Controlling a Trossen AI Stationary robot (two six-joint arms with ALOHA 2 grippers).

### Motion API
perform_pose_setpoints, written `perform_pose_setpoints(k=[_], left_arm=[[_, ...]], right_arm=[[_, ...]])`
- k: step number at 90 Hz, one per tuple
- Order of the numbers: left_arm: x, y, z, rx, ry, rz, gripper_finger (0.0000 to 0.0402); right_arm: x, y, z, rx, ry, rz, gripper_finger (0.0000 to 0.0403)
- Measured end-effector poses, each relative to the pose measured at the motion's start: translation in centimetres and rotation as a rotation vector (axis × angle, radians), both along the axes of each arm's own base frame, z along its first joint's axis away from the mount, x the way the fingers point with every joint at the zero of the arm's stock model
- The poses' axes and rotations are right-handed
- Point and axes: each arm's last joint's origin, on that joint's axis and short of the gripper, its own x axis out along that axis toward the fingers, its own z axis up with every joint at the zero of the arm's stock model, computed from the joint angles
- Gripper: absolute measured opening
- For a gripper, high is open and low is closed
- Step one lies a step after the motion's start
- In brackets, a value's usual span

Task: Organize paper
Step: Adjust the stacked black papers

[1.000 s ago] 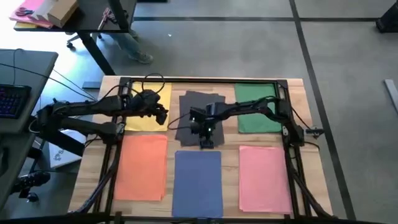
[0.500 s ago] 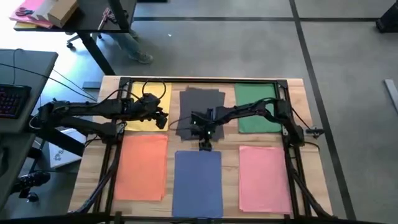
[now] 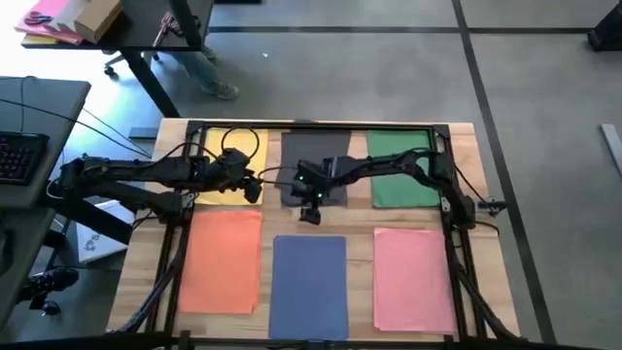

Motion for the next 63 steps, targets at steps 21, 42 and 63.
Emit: perform_pose_setpoints(k=[21, 42, 63], left_arm=[[0.0, -0.3, 0.0, -0.003, -0.001, -0.011, 0.0201], [0.0, -0.4, 0.0, 0.004, 0.005, -0.004, 0.0201], [0.0, -0.4, 0.0, 0.010, 0.006, 0.000, 0.0201]], right_arm=[[0.8, 0.3, -3.5, -0.017, 0.043, -0.052, 0.0312], [1.5, -2.4, -2.2, -0.209, 0.026, -0.174, 0.0312], [2.2, -3.4, 0.4, -0.218, 0.020, -0.157, 0.0312]])
